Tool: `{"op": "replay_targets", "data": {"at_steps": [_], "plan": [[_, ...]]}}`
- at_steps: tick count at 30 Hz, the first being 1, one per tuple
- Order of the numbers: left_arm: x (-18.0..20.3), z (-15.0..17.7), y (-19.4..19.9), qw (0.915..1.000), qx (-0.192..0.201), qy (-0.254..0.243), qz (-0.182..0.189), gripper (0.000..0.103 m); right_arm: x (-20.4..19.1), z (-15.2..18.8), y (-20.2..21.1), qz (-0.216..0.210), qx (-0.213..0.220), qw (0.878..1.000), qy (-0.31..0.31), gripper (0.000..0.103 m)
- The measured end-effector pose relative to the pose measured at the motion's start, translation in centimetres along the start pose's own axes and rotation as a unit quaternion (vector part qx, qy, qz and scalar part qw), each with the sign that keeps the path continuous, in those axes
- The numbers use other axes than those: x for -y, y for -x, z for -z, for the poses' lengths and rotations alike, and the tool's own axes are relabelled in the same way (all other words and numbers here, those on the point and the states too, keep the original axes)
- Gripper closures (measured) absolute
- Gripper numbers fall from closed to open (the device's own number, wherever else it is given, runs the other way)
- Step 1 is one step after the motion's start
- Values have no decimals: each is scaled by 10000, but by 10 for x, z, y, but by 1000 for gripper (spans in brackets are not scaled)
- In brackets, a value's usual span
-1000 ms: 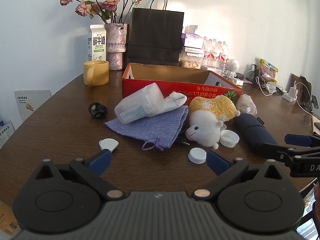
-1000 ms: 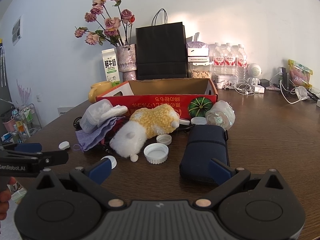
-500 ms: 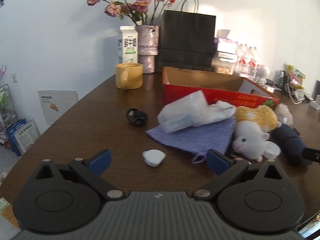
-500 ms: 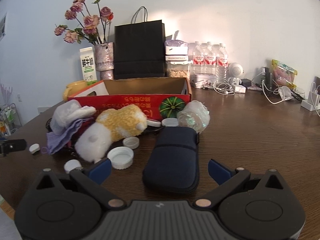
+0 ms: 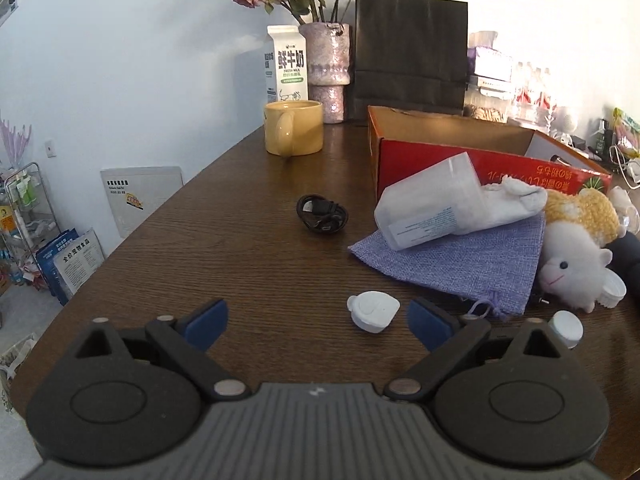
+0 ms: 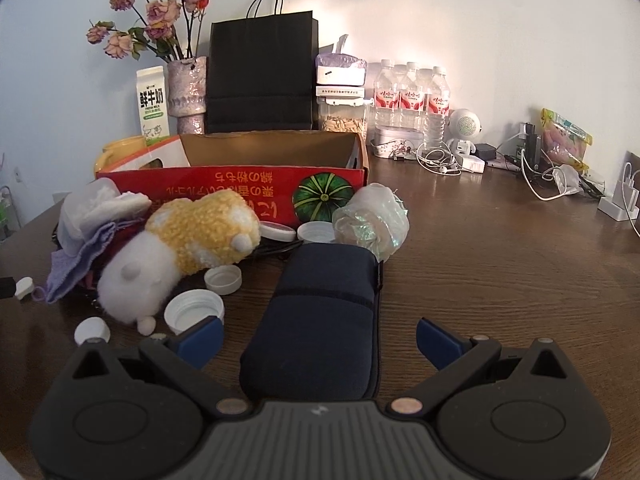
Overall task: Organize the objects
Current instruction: 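Grasp the white bottle cap with the left tool while the right tool grasps the dark blue case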
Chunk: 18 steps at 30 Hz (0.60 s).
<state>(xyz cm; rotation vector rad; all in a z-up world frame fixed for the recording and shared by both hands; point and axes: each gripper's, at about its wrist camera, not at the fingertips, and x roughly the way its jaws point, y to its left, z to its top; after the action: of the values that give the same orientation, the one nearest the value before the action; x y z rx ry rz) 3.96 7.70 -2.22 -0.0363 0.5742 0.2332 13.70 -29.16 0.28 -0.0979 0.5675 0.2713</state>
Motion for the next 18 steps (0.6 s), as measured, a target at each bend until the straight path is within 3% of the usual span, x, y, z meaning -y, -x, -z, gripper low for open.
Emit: {"op": "replay_targets", "data": {"at_steps": [7, 10, 18], "plan": [[9, 1, -15, 9989, -182, -229, 371, 46, 0, -4, -12, 25, -115, 9999, 0, 0], [10, -2, -19, 9985, -177, -193, 479, 74, 0, -6, -16, 44, -156, 9999, 11, 0], [10, -5, -22, 9986, -173, -101, 484, 75, 2, -8, -26, 85, -243, 9997, 11, 0]]}}
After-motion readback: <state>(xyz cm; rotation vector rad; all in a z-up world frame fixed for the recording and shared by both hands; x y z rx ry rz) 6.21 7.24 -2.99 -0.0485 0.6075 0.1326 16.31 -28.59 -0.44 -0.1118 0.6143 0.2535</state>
